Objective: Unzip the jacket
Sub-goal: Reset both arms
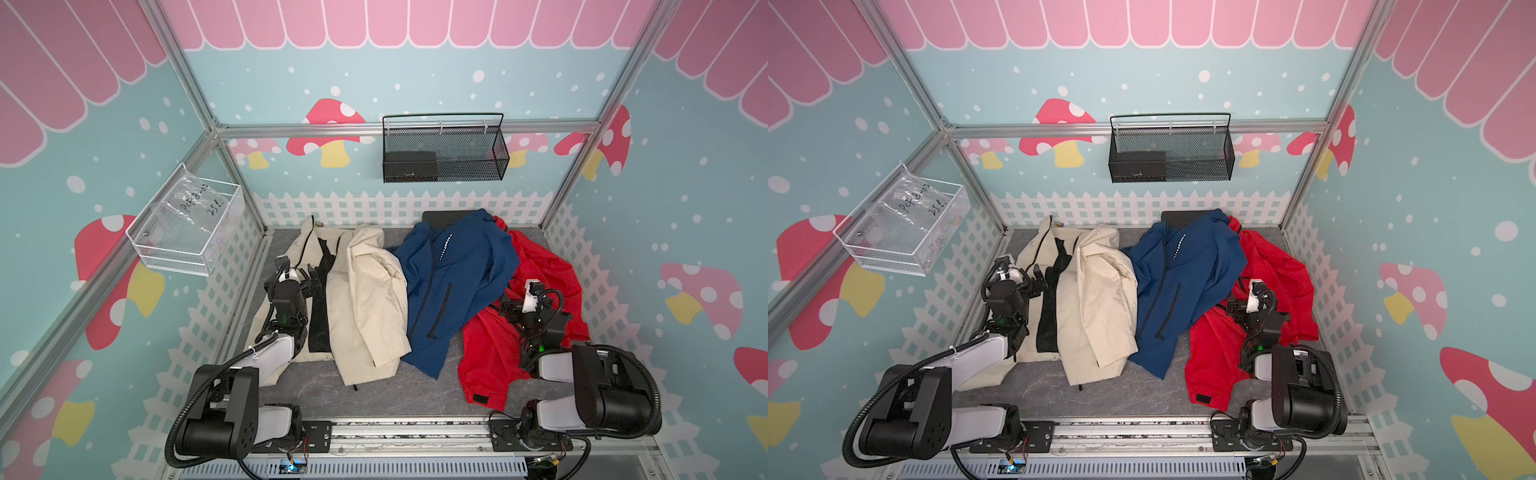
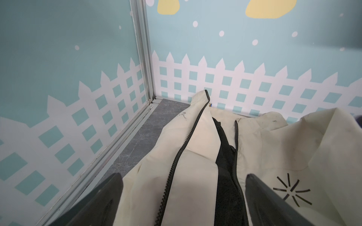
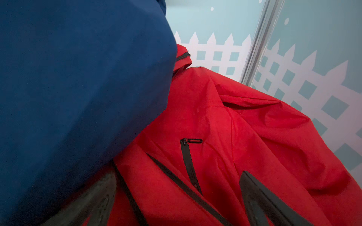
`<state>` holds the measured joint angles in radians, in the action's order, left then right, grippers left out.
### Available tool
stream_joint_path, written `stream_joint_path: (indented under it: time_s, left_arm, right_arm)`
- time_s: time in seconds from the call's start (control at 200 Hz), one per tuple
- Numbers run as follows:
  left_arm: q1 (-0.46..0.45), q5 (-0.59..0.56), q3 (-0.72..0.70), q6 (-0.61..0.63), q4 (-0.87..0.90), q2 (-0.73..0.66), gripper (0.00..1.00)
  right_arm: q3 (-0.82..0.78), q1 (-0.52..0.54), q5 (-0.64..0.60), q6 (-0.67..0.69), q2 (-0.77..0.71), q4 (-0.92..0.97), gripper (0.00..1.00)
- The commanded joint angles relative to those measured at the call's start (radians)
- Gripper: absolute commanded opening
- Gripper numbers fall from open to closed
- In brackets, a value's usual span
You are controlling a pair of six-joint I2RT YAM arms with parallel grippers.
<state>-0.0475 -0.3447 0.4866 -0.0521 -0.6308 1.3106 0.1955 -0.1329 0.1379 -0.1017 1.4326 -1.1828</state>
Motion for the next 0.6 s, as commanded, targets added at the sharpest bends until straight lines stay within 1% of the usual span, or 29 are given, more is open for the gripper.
stream_joint_path:
  time_s: [0.0,0.07,0.085,0.13,0.19,0.23,0.27,0.335,0.35,0.37,0.395,0.415,0.445,0.505,0.595]
  left_arm:
    - [-0.004,0.019,-0.017,0.036,0.005,-0.016,0.99]
    - [-0.003,0.019,-0.043,0.044,-0.067,-0.016,0.99]
    - [-0.003,0.019,-0.048,0.046,-0.081,-0.016,1.0]
    - [-0.002,0.071,-0.063,0.046,-0.127,-0.01,1.0]
    - [-0.002,0.099,-0.065,0.037,-0.148,0.001,1.0]
    - [-0.003,0.101,-0.049,0.03,-0.119,0.008,1.0]
    - [-0.003,0.094,-0.017,0.022,-0.043,0.01,0.99]
    - [-0.011,0.032,0.04,0.011,0.113,0.012,0.99]
    - [-0.012,0.03,0.044,0.009,0.129,0.012,0.99]
    - [-0.015,-0.009,0.044,0.001,0.14,0.012,0.99]
    - [-0.018,-0.017,0.035,-0.017,0.138,0.008,0.99]
    - [-0.019,-0.003,0.018,-0.033,0.118,0.006,0.99]
    - [-0.022,0.017,-0.022,-0.017,0.06,0.011,0.99]
    - [-0.034,-0.003,-0.08,-0.011,-0.05,0.029,0.99]
    - [-0.04,0.01,-0.145,0.017,-0.221,0.066,0.99]
  right_arm:
    - [-0.01,0.036,-0.028,0.058,0.037,-0.116,1.0]
    - [-0.046,0.044,-0.044,0.055,0.104,-0.263,0.99]
    - [-0.045,0.044,-0.045,0.055,0.097,-0.241,1.0]
    - [-0.031,0.045,-0.059,0.057,0.07,-0.17,1.0]
    - [-0.029,0.045,-0.05,0.053,0.094,-0.213,1.0]
    - [-0.023,0.046,-0.049,0.058,0.087,-0.183,1.0]
    - [-0.023,0.046,-0.049,0.058,0.084,-0.183,1.0]
    - [-0.025,0.046,-0.05,0.058,0.09,-0.19,1.0]
    - [-0.024,0.046,-0.05,0.058,0.087,-0.185,1.0]
    - [-0.023,0.046,-0.049,0.057,0.087,-0.186,1.0]
    - [-0.024,0.047,-0.049,0.058,0.091,-0.196,1.0]
    - [-0.025,0.047,-0.049,0.058,0.091,-0.197,1.0]
    - [-0.024,0.047,-0.05,0.057,0.089,-0.191,0.99]
    - [-0.024,0.047,-0.051,0.058,0.091,-0.193,1.0]
    - [-0.024,0.047,-0.05,0.058,0.089,-0.193,1.0]
